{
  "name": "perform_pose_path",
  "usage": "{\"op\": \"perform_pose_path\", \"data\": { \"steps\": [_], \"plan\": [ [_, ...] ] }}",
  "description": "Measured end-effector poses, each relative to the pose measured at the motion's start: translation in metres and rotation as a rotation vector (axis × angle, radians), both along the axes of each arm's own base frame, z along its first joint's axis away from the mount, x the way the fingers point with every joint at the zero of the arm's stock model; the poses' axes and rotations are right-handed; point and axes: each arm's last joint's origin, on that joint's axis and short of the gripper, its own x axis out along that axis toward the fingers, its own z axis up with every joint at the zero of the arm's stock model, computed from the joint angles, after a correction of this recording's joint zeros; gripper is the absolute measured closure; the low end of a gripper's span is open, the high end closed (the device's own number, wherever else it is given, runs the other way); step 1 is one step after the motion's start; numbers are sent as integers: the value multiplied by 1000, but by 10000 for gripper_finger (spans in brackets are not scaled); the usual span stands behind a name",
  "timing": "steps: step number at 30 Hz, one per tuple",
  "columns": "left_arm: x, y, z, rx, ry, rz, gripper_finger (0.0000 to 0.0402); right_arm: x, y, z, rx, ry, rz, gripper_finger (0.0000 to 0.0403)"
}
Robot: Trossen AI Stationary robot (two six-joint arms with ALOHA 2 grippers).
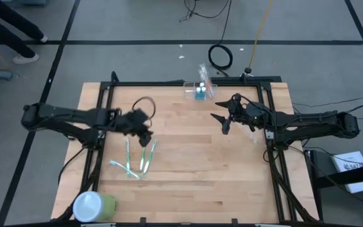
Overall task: Pick & Place toothbrushing station
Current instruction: Put the green toothbrush into the transparent organizer
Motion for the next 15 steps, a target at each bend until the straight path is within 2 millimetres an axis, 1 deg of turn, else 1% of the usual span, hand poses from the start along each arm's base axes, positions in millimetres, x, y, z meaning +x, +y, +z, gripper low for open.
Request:
{"op": "perform_pose_path", "data": {
  "steps": [3, 7, 10, 15],
  "plan": [
    [-13, -10, -27, -140, 76, 146, 215, 0, 0, 0, 4, -1, 0, 147],
    [-30, -14, -52, -218, 229, 325, 215, 0, 0, 1, 14, -13, -3, 147],
    [-41, -13, -65, -233, 336, 457, 215, 0, 0, 1, 18, -20, -4, 147],
    [-54, -12, -81, -252, 387, 662, 215, 0, 0, 1, 19, -20, -3, 147]
  ]
}}
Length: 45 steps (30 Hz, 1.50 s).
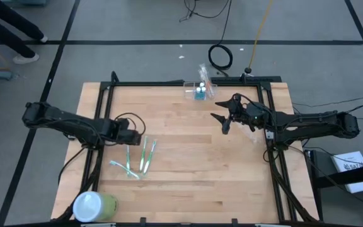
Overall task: Pick & Place toothbrushing station
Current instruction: Put the green toothbrush into the transparent organizer
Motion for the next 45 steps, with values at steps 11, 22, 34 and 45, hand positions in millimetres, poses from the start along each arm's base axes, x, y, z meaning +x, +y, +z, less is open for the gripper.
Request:
{"op": "perform_pose_path", "data": {
  "steps": [11, 22, 34, 45],
  "plan": [
    [-17, -1, -29, -88, 52, 214, 215, 0, 0, 0, -1, 1, 3, 147],
    [-22, 0, -46, -92, 24, 185, 215, 0, 0, 0, 0, 1, 2, 147],
    [-22, 0, -45, -87, 33, 155, 335, 0, 0, 0, 0, 0, 1, 147],
    [-3, 5, -8, 113, -135, -56, 347, 0, 0, 0, 0, -6, 1, 147]
  ]
}}
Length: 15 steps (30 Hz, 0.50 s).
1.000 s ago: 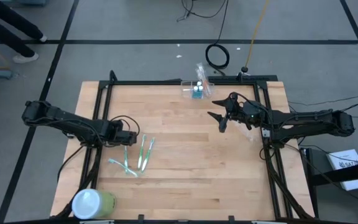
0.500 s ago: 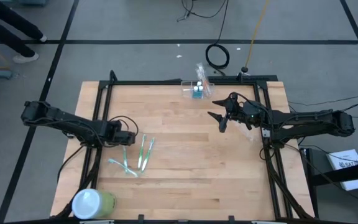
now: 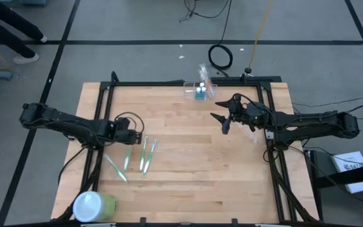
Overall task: Pick & Place toothbrushing station
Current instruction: Put the green toothbrush into the transparent organizer
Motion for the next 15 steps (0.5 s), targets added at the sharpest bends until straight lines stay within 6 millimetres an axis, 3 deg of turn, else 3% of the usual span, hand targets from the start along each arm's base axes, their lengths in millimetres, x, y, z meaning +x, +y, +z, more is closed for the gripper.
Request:
{"op": "perform_pose_path", "data": {
  "steps": [4, 11, 15],
  "plan": [
    [19, 2, 41, 212, -148, -142, 352, 0, 0, 1, 3, -7, 0, 147],
    [56, 3, 125, 745, -485, -478, 358, 0, 0, 1, 20, -15, 0, 147],
    [64, 8, 154, 983, -619, -576, 353, 10, 1, -1, 67, -67, 92, 147]
  ]
}}
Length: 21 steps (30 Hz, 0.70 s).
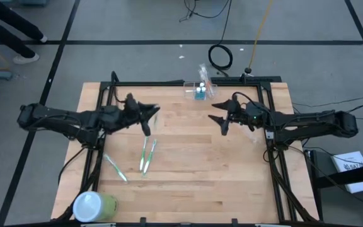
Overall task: Pick & Place toothbrushing station
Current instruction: Put the green toothbrush into the transparent organizer
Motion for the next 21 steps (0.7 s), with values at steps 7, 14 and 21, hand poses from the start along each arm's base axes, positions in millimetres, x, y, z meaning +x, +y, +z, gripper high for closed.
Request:
{"op": "perform_pose_path", "data": {
  "steps": [7, 14, 21],
  "plan": [
    [9, 35, -2, 90, 23, 34, 358, 32, -1, -9, -10, -149, 153, 147],
    [40, 71, -22, 69, -20, -73, 351, 50, -18, -12, -67, -165, 110, 147],
    [66, 98, -47, 122, -49, -222, 358, 69, -40, 2, -111, -179, 111, 147]
  ]
}}
